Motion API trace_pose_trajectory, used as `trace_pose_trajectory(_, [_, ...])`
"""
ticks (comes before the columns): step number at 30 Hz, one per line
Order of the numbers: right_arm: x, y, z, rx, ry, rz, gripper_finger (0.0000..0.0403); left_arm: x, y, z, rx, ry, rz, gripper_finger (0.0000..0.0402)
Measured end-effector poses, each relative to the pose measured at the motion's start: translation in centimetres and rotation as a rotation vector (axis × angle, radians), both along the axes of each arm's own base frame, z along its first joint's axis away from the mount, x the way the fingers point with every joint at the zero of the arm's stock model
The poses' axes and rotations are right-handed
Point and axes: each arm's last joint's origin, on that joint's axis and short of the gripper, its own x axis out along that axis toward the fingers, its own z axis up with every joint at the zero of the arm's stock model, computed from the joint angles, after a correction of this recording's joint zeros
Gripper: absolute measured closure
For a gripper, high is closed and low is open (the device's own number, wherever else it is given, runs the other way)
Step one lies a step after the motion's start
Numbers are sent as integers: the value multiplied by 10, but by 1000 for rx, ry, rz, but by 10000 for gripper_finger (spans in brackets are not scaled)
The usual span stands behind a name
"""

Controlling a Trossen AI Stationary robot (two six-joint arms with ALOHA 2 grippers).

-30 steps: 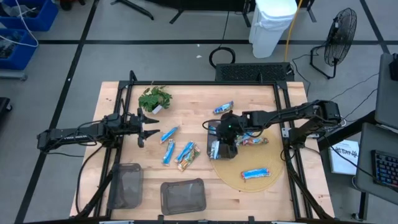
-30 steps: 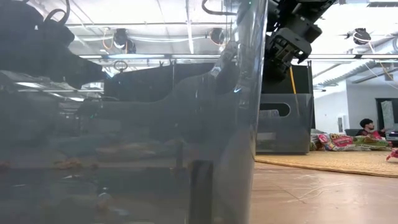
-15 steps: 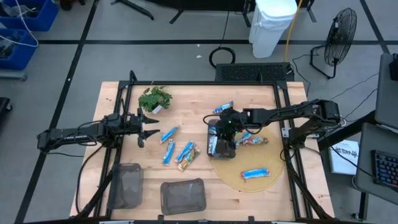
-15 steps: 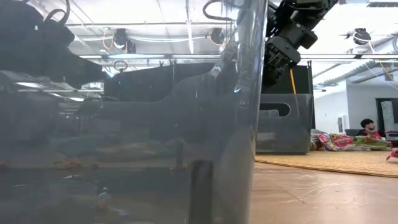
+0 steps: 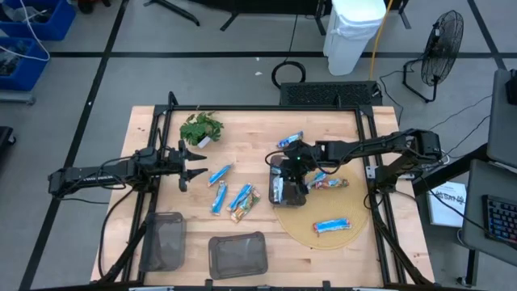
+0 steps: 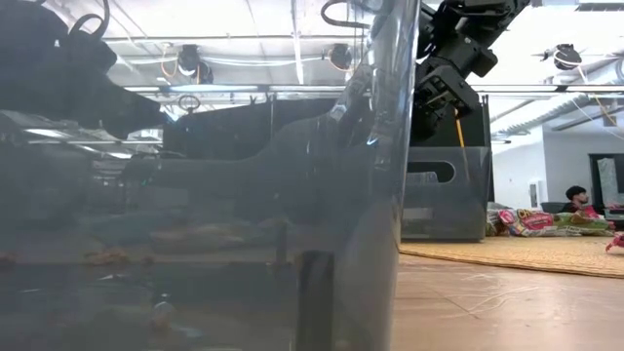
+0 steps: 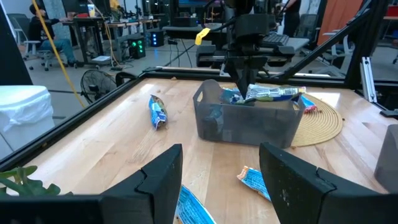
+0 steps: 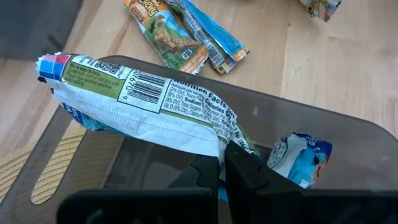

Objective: Pick and place Granola Bars by type
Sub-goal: Put the top blue granola bar into the top right black bin

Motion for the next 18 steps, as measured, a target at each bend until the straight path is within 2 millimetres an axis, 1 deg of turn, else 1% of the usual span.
trace_pose_trajectory(10, [1,0,1,-2,-20,1,402,0,0,0,0,0,0,185])
trace_pose_trajectory(14, [2,1,2,1,-43,70,402,0,0,0,0,0,0,185])
trace_pose_trajectory(18, [2,2,2,-44,-56,116,402,0,0,0,0,0,0,186])
